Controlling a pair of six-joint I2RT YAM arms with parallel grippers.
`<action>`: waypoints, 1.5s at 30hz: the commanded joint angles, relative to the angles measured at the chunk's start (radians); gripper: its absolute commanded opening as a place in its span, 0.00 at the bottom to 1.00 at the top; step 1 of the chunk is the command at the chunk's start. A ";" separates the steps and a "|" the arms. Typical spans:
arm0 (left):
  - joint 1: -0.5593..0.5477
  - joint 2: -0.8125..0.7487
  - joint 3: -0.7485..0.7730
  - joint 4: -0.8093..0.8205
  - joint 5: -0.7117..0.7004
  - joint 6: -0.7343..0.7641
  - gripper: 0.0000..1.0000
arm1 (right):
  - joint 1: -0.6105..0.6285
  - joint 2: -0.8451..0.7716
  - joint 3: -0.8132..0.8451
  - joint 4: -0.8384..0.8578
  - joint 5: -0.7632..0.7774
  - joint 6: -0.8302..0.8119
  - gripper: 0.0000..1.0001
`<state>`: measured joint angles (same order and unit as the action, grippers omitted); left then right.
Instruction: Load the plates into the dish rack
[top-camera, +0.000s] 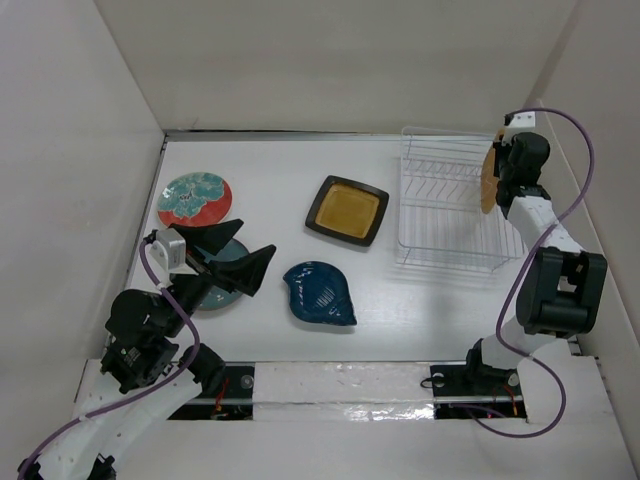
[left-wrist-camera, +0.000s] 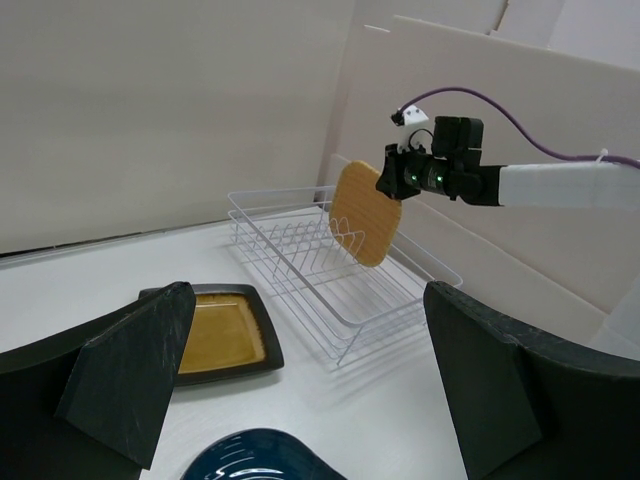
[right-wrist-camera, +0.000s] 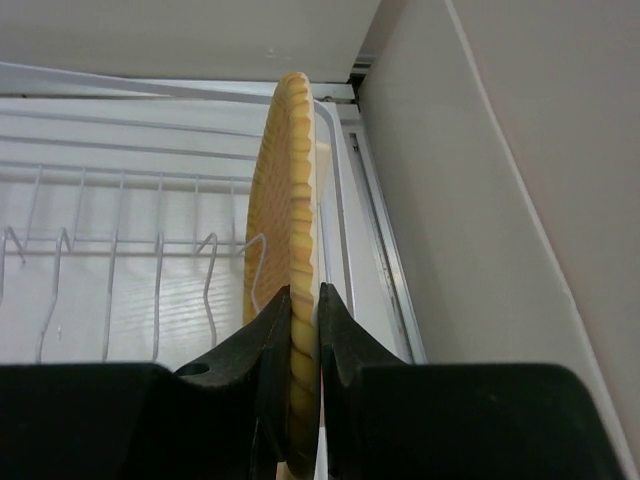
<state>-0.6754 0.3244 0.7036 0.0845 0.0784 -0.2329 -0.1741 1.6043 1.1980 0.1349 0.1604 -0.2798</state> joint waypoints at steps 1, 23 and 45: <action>-0.007 0.011 0.033 0.043 0.008 0.007 0.99 | 0.005 -0.050 -0.050 0.187 0.079 0.037 0.00; -0.007 0.039 0.030 0.041 0.001 0.007 0.99 | 0.077 -0.176 0.034 0.169 0.131 0.343 0.70; -0.007 0.120 0.001 0.040 -0.382 -0.029 0.99 | 0.758 0.116 0.150 0.256 -0.064 0.772 0.00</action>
<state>-0.6788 0.4622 0.7021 0.0635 -0.2142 -0.2539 0.5114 1.6321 1.2549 0.3119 0.1478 0.3553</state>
